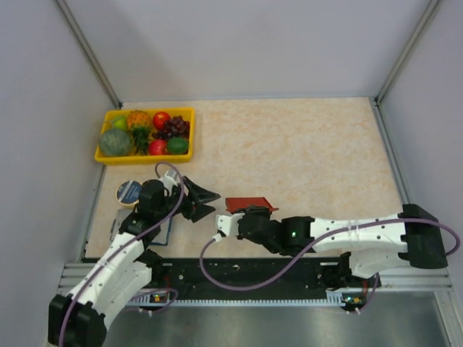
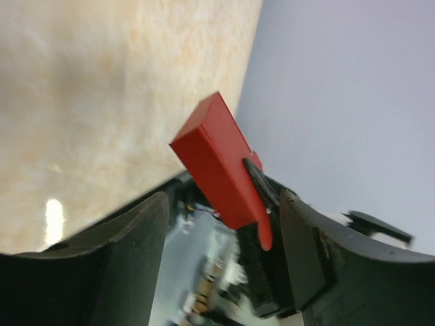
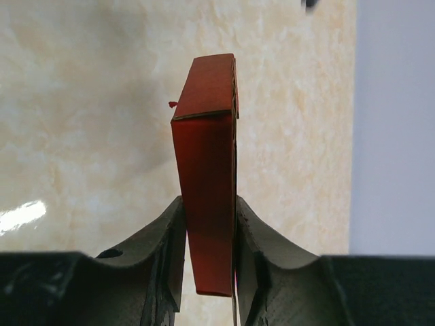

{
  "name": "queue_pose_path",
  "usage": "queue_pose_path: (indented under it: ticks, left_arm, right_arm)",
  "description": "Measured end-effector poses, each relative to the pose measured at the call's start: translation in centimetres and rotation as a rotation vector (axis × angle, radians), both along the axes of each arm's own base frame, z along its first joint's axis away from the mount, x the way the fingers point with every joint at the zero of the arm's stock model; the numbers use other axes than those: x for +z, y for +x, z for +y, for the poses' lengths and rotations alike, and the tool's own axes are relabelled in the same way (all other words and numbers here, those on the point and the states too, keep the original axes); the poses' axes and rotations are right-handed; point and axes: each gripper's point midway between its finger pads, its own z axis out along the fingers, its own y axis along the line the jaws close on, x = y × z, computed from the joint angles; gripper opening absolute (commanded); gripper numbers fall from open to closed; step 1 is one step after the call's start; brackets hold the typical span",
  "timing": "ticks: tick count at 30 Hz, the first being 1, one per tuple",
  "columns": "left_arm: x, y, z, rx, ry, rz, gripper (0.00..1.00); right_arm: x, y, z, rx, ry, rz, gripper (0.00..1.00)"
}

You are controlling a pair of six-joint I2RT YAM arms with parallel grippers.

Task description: Fold the paper box

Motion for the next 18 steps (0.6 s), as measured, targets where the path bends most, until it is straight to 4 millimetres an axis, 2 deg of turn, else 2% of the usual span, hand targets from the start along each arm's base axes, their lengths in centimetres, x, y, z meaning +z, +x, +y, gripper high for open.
queue_pose_path:
  ticks: [4,8,12,18]
  left_arm:
    - [0.5,1.0,3.4,0.119,0.189,-0.246,0.71]
    - [1.9,1.5,6.0,0.187,0.356,-0.469,0.68]
    - [1.9,1.3,6.8,0.164,0.454,-0.586,0.64]
    - [0.9,1.1,7.1,0.115,0.518,-0.622,0.64]
  right_arm:
    - [-0.6,-0.4,-1.4,0.008,0.001,0.165,0.25]
    - [-1.5,-0.5,-1.9,-0.009,-0.014,0.375,0.26]
    - [-3.5,-0.7,-1.5,-0.024,-0.083,0.541,0.28]
    - [-7.3,-1.9,-1.6,-0.048,-0.229,0.756,0.35]
